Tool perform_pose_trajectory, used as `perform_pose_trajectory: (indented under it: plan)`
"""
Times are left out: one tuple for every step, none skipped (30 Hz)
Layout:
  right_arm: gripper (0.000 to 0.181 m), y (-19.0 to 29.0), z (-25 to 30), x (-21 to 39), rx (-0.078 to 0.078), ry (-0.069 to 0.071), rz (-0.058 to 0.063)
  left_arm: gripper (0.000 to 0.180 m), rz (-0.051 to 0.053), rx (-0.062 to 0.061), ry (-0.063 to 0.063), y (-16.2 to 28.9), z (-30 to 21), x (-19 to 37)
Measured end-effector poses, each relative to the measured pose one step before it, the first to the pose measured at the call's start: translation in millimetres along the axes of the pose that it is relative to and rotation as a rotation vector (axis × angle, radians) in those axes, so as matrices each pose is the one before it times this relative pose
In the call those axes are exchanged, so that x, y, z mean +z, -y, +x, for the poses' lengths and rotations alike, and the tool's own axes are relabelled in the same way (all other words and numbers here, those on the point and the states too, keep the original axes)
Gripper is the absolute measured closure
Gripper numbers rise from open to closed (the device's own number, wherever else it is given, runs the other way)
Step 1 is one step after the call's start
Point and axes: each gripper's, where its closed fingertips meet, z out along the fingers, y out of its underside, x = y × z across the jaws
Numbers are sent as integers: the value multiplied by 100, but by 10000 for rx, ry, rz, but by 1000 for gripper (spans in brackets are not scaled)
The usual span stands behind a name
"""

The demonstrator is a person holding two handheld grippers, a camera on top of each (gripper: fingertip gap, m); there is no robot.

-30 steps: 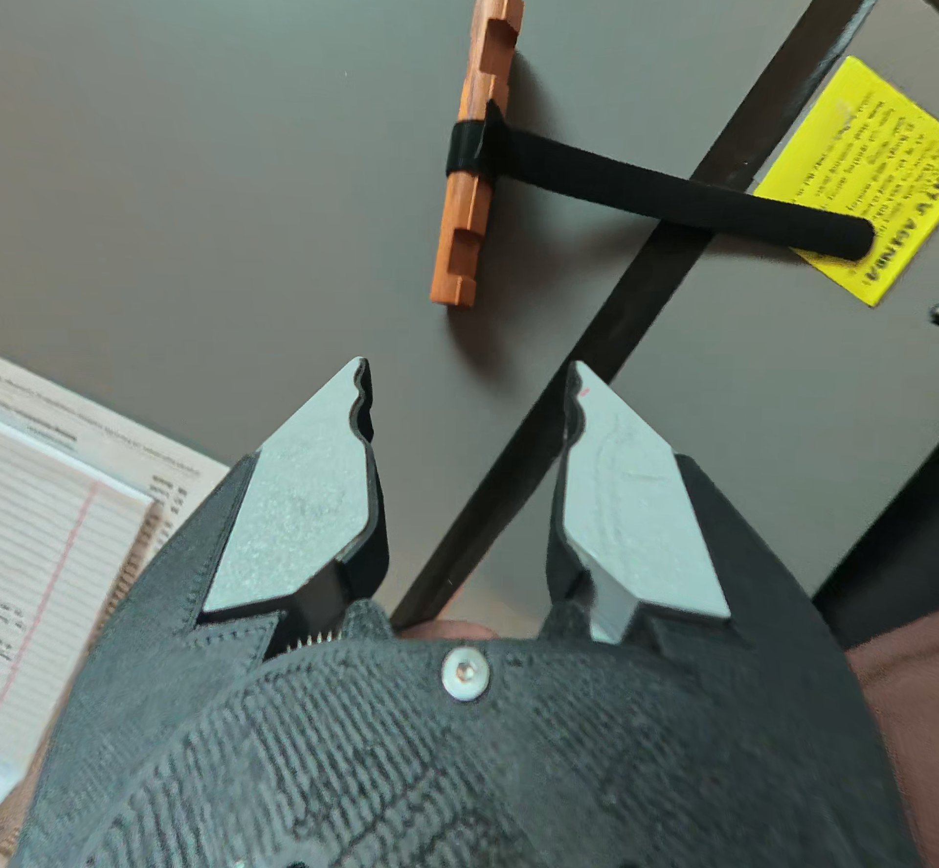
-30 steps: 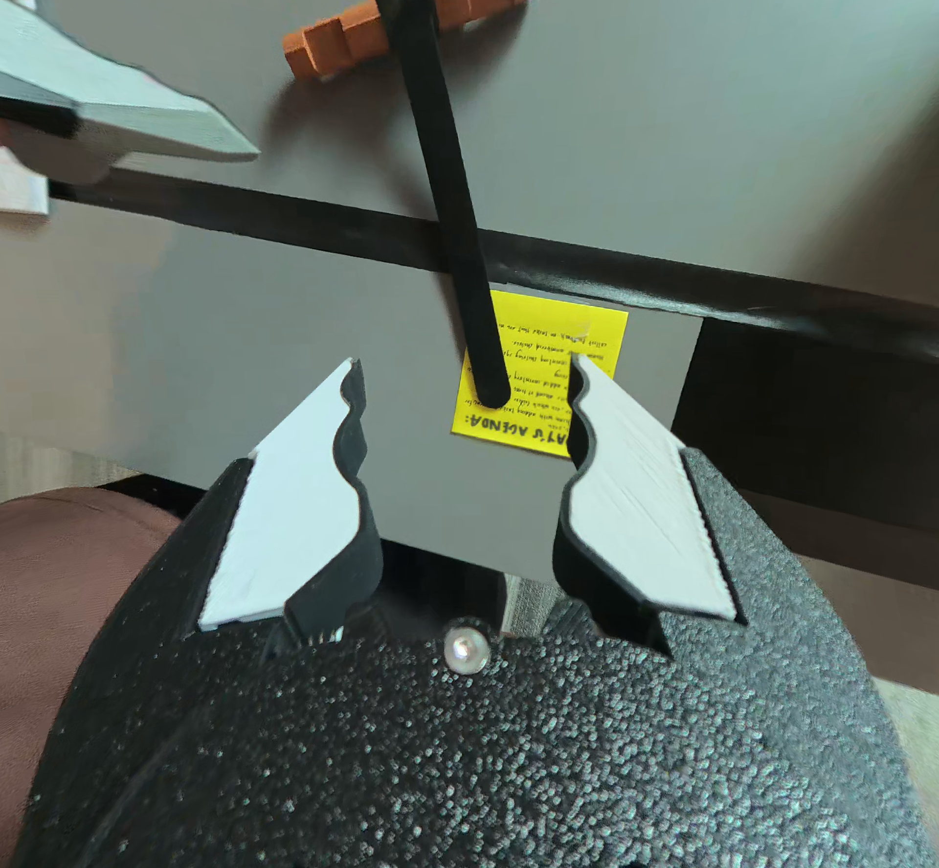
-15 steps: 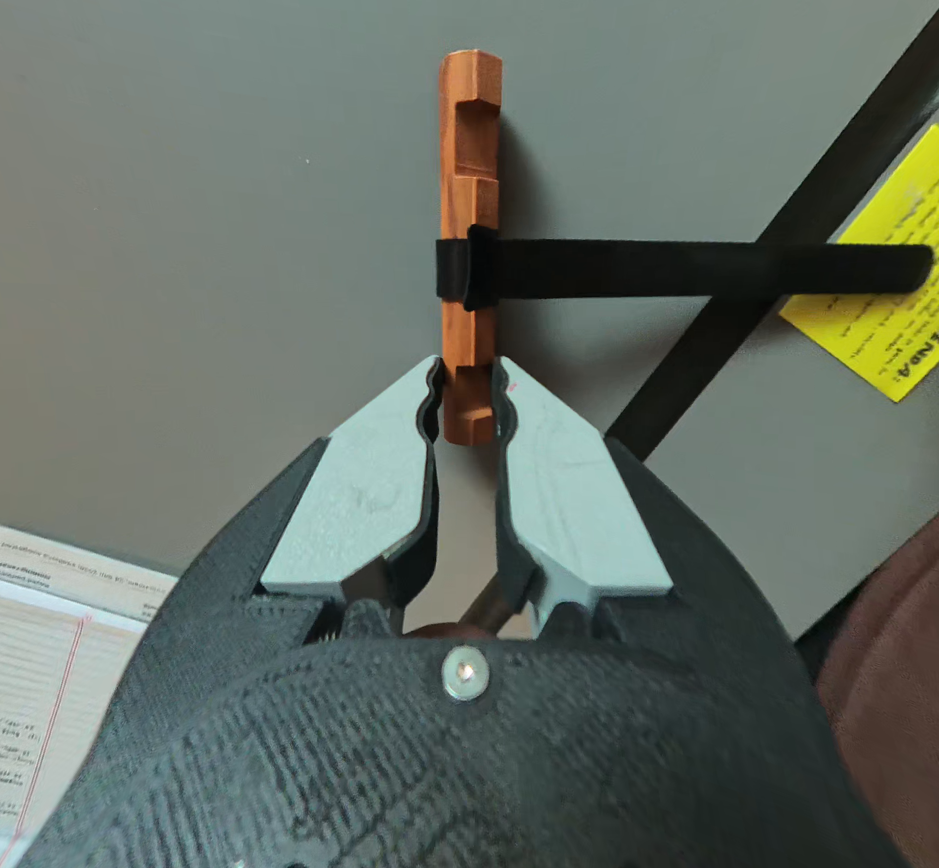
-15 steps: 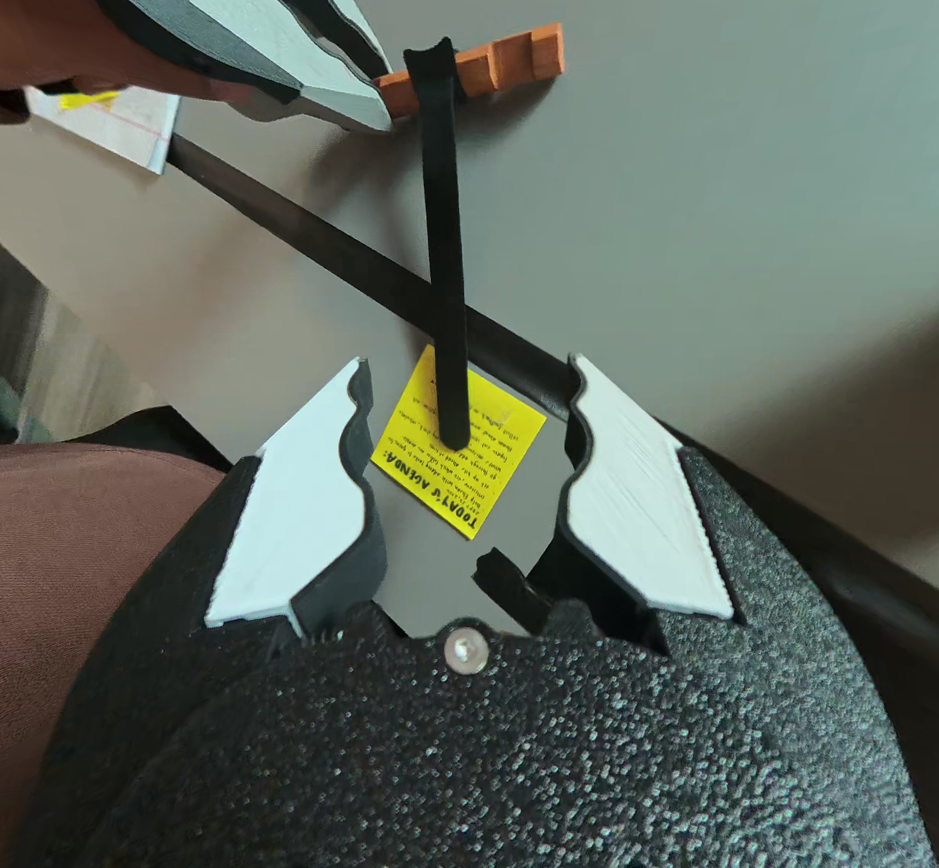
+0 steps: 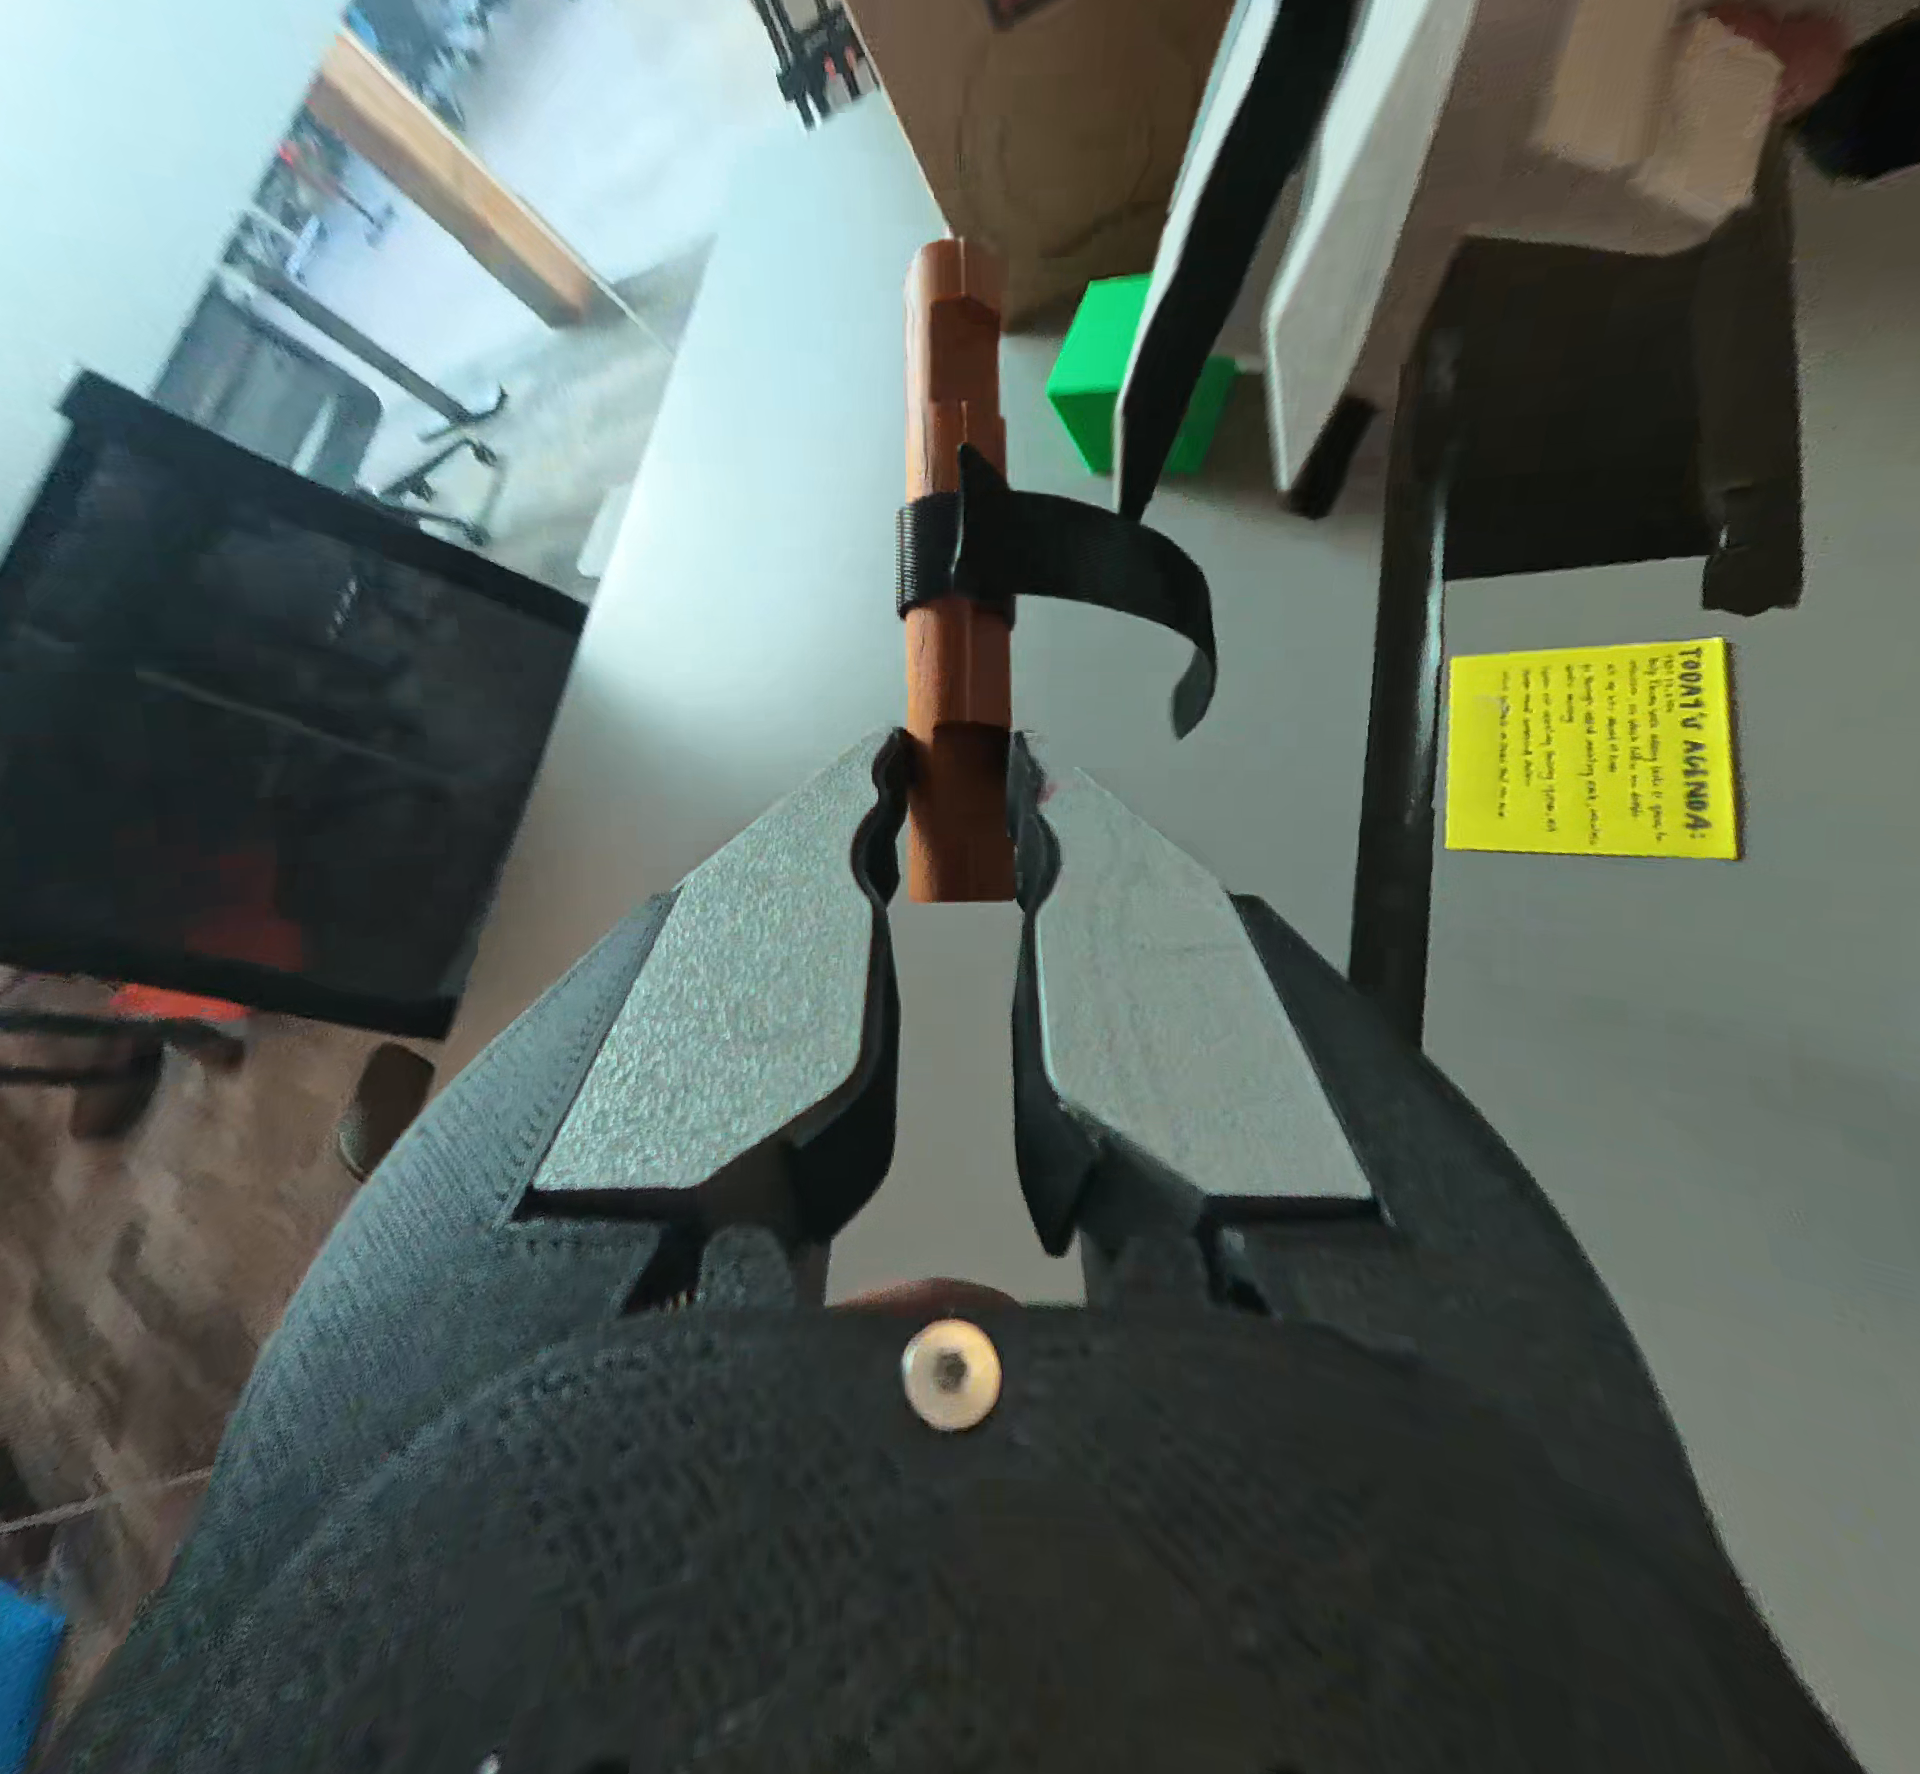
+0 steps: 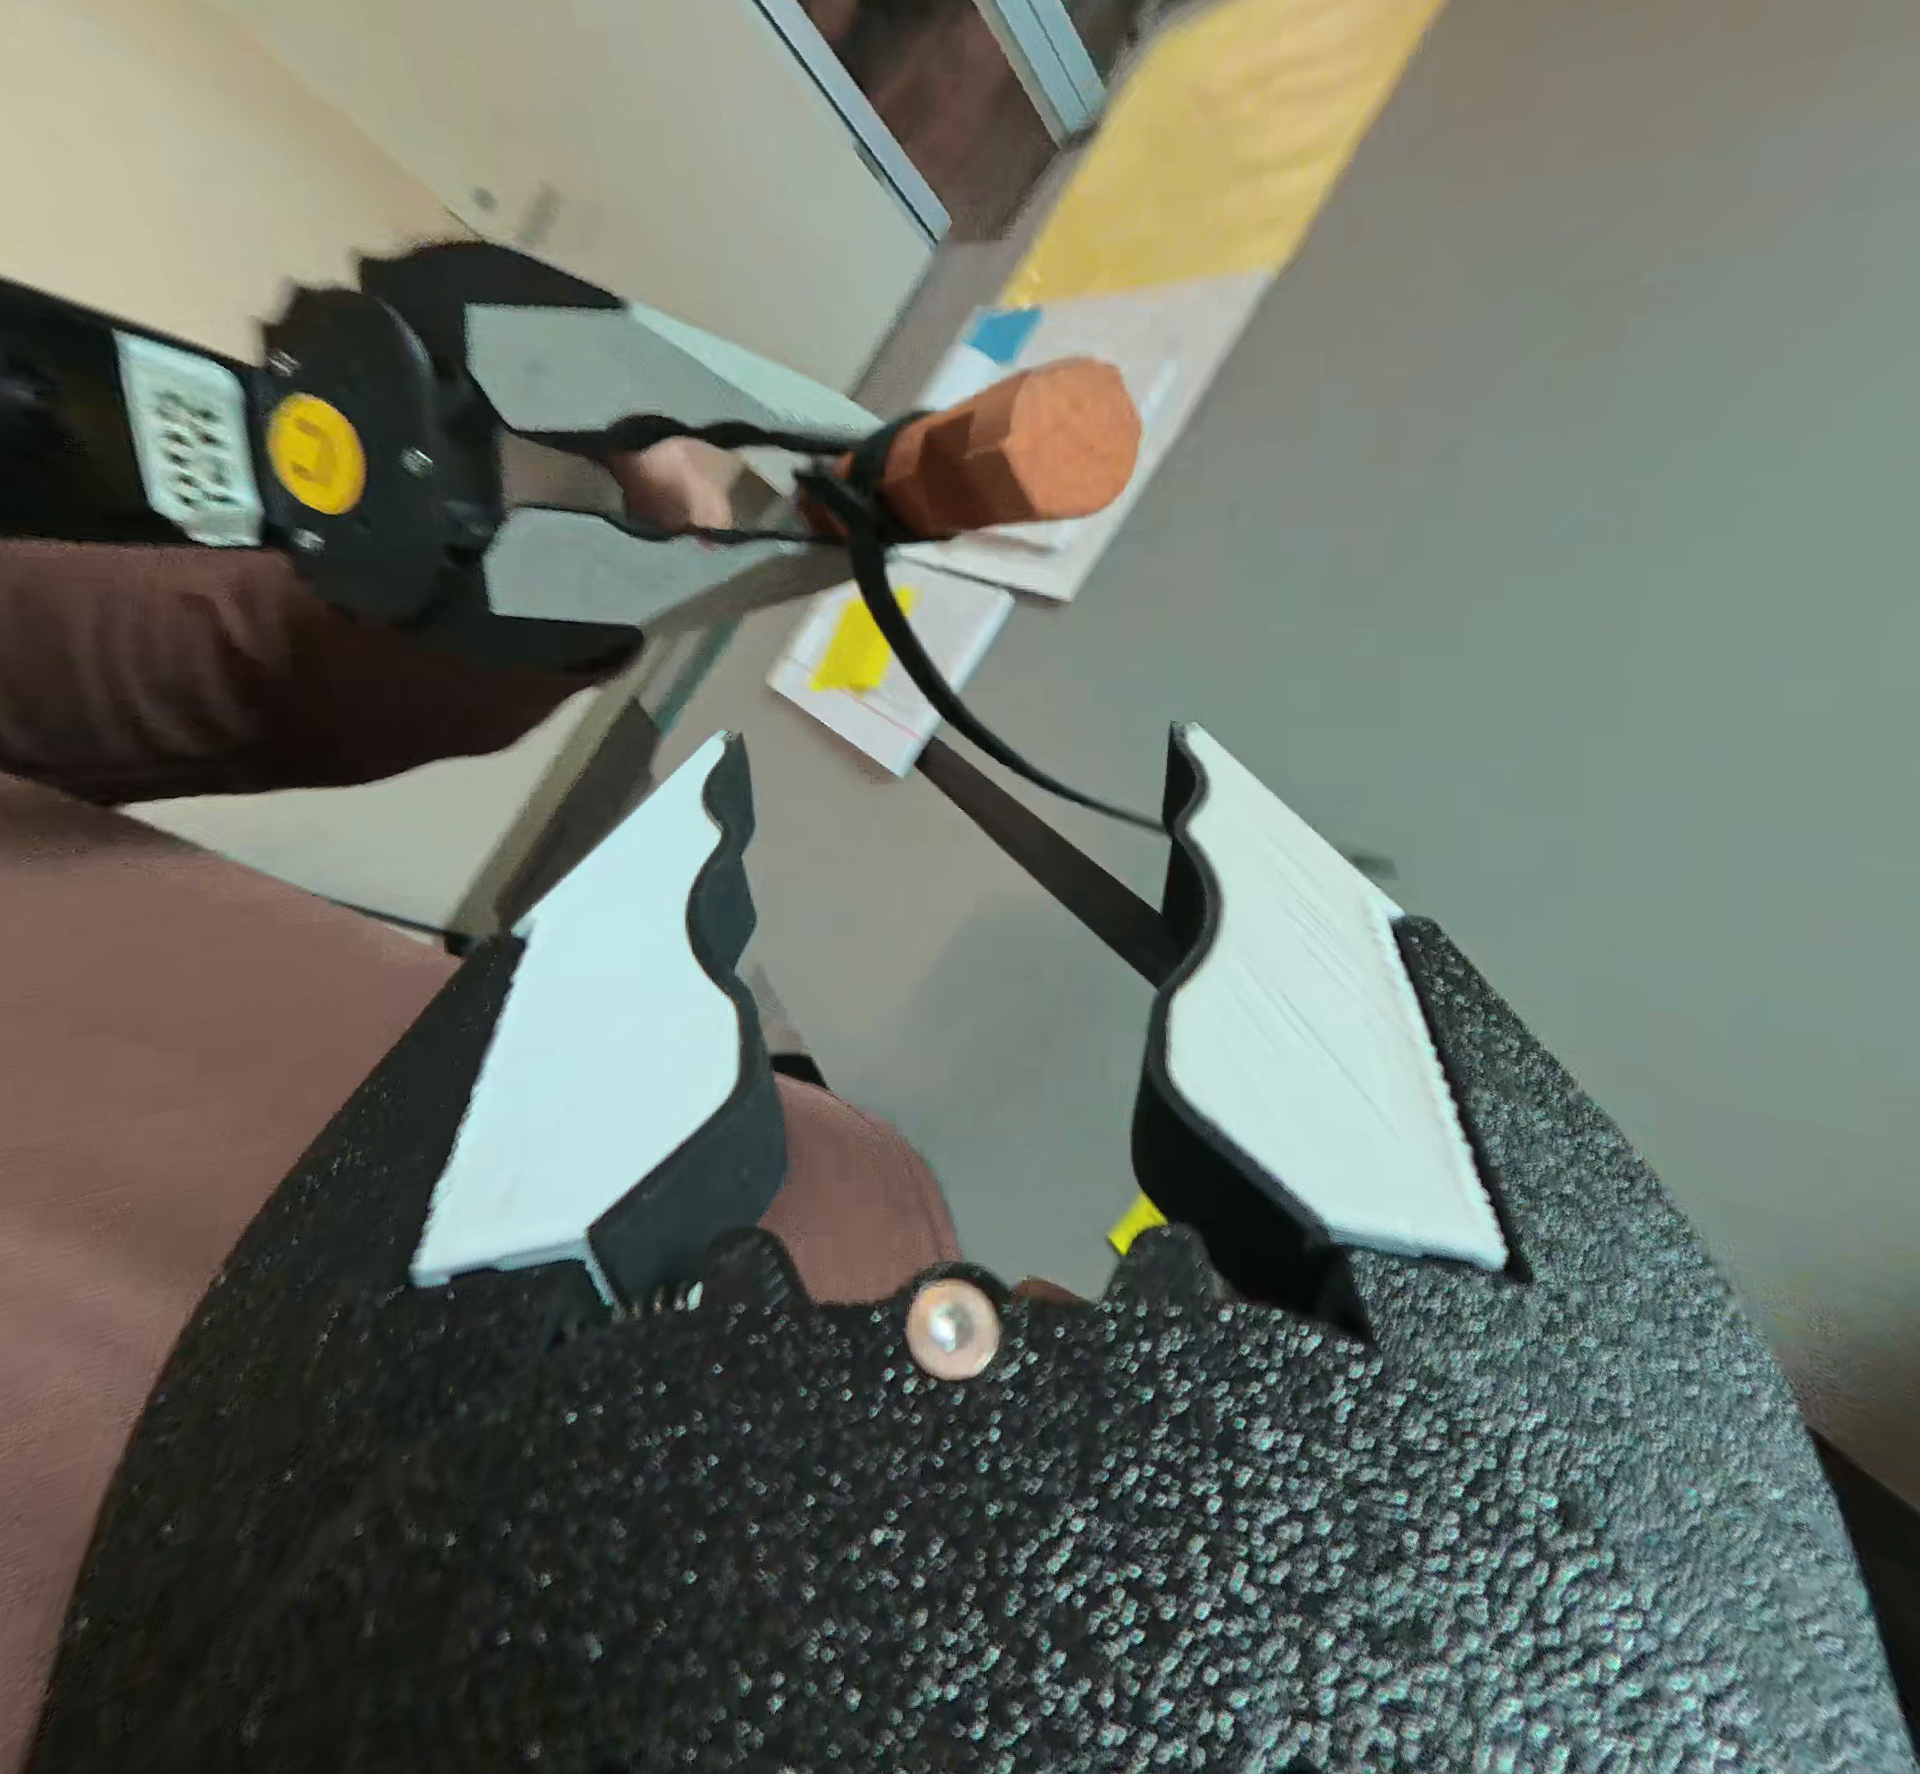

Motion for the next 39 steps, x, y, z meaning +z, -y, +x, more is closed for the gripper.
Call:
perform_pose_trajectory:
  plan:
    - [103, 903, -1074, -247, 54, 189, 372, 163, 374, 53, 53, 694, -310, -878]
    - [103, 816, -915, -131, 63, 85, 314, 163, 344, 59, 104, 608, -364, -756]
    - [104, 806, -840, -39, 65, 32, 294, 163, 314, 189, 132, 548, -300, -798]
    - [104, 662, -704, 87, 60, 4, 216, 163, 280, 243, 95, 494, -176, -660]
    - [104, 507, -625, 174, 29, -13, 132, 163, 245, 180, 80, 442, -123, -580]
    - [103, 437, -597, 229, -30, 4, 110, 163, 231, 180, 79, 403, -66, -466]
    - [103, 346, -642, 277, -59, 43, 99, 163, 227, 189, 59, 370, -40, -438]
    - [102, 255, -501, 315, -78, 12, 56, 163, 182, 154, 47, 288, -5, -328]
    - [102, 139, -386, 236, -82, -32, 20, 163, 122, 86, 38, 216, -48, -263]
    - [102, 150, -233, 266, -52, -71, 24, 163, 105, 60, 11, 179, -3, -164]
    - [103, 211, -249, 202, -6, -27, 78, 163, 105, 42, -1, 205, 11, -141]
    - [111, 244, -125, 108, 27, -36, 110, 163, 83, 45, 13, 216, 0, -114]
    - [122, 273, -68, 15, 45, -40, 143, 163, 40, 73, -14, 227, 42, -129]
    - [137, 238, -190, -79, 73, -32, 99, 163, -37, 64, -43, 84, -21, -27]
    - [149, 124, -215, 7, 71, 114, 15, 163, -34, 55, 54, 31, -30, 16]
    - [151, 108, -257, 26, 33, 102, -7, 163, -3, -26, 60, 0, -115, 53]
    - [151, 111, -70, -16, -88, -24, 2, 163, 17, -218, -45, -27, -83, 110]
    - [150, 169, 13, -112, -118, -91, 13, 163, -36, -353, -63, -83, -229, 82]
    - [143, 320, -118, -191, -62, -6, 67, 163, -69, -301, 1, -199, -285, 99]
    - [134, 404, -205, -205, -21, 113, 86, 163, -15, -164, 17, -104, -273, 55]
    - [139, 185, 106, -189, -66, -89, -62, 163, 48, -62, 15, 101, -144, -33]
    - [153, -75, 580, -124, -188, -388, -218, 163, 102, 14, -17, 328, -21, -62]
    - [149, 78, 393, -13, -98, -260, -127, 163, -92, 97, 57, 39, -43, 40]
    - [149, 106, 102, -6, -28, -52, -114, 163, -56, 26, 35, -78, 13, 187]
    - [146, 304, -210, -59, -53, 149, 57, 163, 55, -245, -120, -25, 61, 247]
    - [137, 355, -181, -83, 16, 153, 95, 163, 37, -519, -96, -152, -173, 181]
    - [127, 272, -9, -84, 95, 75, 56, 163, -11, -622, -122, -225, -289, 179]
    - [124, 173, 52, -100, 115, 62, -9, 163, -32, -611, -130, -226, -365, 146]
    - [123, 9, 48, -110, 93, 68, -54, 163, 18, -582, -204, -152, -305, 142]
    - [121, -84, 129, -111, 69, 29, -50, 164, -10, -694, -493, -153, 38, 201]
    - [121, -207, 287, -215, 102, -26, -69, 164, -78, -851, -561, -259, 60, 224]
    - [120, -198, 351, -213, 136, -37, -68, 163, 16, -720, -139, -180, -496, 104]
    - [119, -110, 292, -277, 82, -99, 8, 163, 37, -314, 99, -153, -698, -16]
    - [118, 57, 504, -372, -80, -353, 40, 163, -74, 140, 202, -181, -614, -80]
    - [116, 415, 528, -472, -343, -665, 110, 164, -136, 464, 246, -30, -405, -192]
    - [116, 506, 171, -456, -586, -537, 114, 164, -130, 607, 94, -16, -19, -127]
    - [120, 386, -558, -269, -728, -193, -101, 164, -143, 650, 18, 34, 192, -79]
    - [123, 227, -764, -38, -815, -127, -309, 164, -179, 698, 46, 47, 191, -32]
    - [123, 42, -710, 181, -922, -191, -511, 164, -181, 735, 21, 80, 239, -5]
